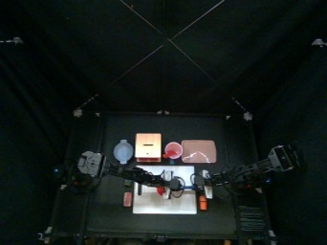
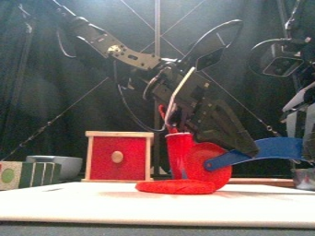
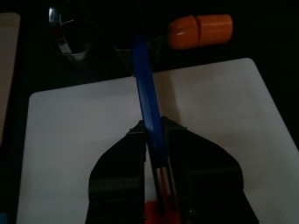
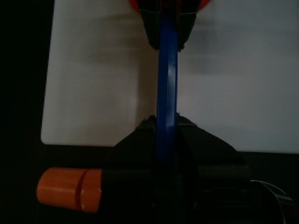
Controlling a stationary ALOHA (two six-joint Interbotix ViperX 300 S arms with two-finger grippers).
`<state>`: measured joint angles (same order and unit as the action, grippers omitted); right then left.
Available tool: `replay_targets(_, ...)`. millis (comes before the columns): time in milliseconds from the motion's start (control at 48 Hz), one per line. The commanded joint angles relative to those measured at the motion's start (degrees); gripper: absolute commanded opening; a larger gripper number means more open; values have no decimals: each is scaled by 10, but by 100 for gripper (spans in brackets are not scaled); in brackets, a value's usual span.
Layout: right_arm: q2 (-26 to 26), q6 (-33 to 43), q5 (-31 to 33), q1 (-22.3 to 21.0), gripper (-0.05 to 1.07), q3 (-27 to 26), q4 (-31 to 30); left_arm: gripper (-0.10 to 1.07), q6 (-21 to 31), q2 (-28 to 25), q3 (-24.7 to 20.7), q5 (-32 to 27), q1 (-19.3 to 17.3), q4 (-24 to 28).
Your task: Drop pizza cutter
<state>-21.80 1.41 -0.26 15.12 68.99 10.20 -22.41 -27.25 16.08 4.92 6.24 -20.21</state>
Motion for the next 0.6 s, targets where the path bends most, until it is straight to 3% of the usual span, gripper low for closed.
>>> replay_targets(0,-18,-2,15,18,27,2,3,50,-4,-4,8,-20,-7,2)
replay_targets(583,-92,-3,62,14,27,1,-4,51,-4,12,-19,-22,-14,29)
